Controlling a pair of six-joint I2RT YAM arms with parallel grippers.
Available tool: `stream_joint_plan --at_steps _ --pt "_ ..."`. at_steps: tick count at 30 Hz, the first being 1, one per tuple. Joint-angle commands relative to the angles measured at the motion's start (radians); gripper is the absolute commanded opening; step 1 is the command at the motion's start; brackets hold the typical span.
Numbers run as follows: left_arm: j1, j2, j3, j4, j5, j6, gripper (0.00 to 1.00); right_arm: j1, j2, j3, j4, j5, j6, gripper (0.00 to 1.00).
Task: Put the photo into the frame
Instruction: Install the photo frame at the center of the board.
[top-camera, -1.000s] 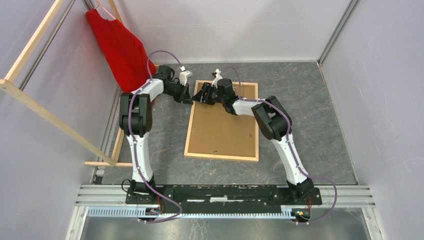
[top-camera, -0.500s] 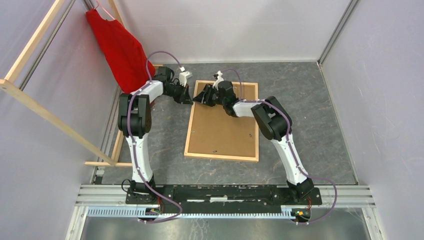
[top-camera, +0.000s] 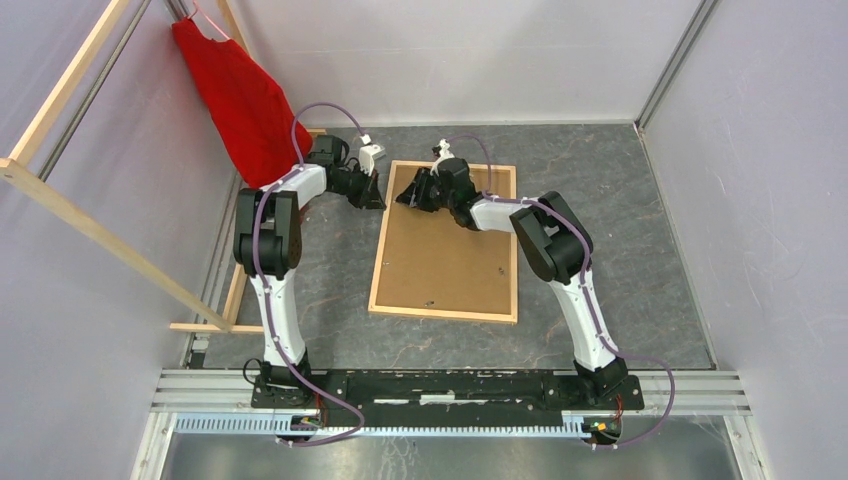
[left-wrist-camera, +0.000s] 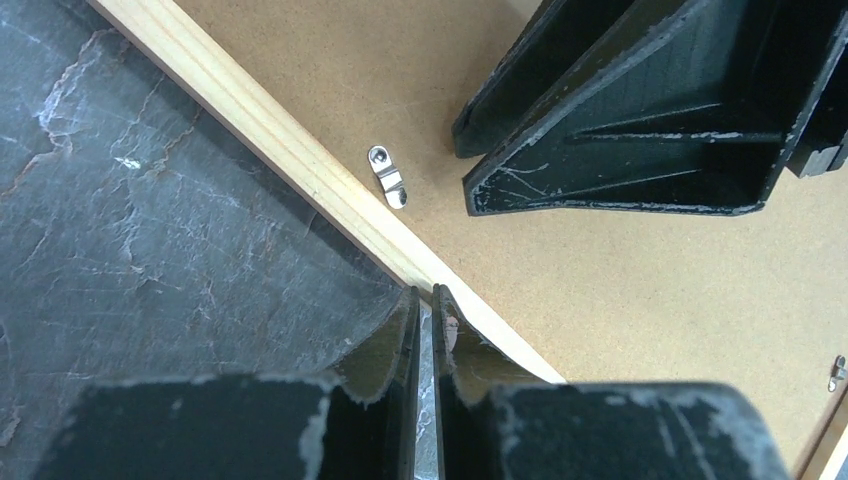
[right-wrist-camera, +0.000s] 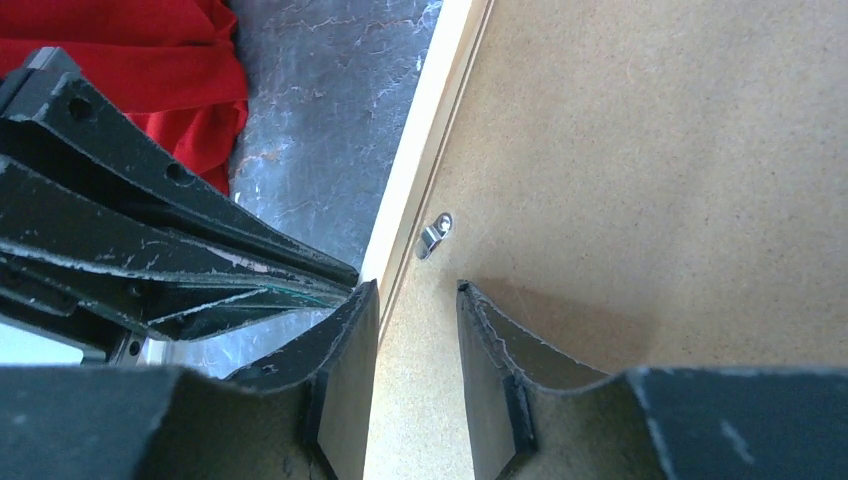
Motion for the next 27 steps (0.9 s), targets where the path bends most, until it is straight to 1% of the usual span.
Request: stream_joint_plan --at_steps 1,6,16,27 --pt "-0.03 0.007 -0.064 -0.129 -0.021 0.049 0.13 0.021 0.025 0.073 -0.111 0.05 -0.043 0.4" --pt "-0.039 0.008 -0.079 -0.129 -0.021 0.06 0.13 0.025 0.04 0.091 -0.127 0.067 -0.024 0.36" --pt "-0.04 0.017 -0.079 -0.129 -0.018 0.065 0.13 0.041 0.089 0.15 -0.133 0.067 0.013 0.36" --pt "-0.04 0.022 -0.074 -0.129 -0.015 0.07 0.13 0.041 0.108 0.158 -0.118 0.106 0.052 0.33"
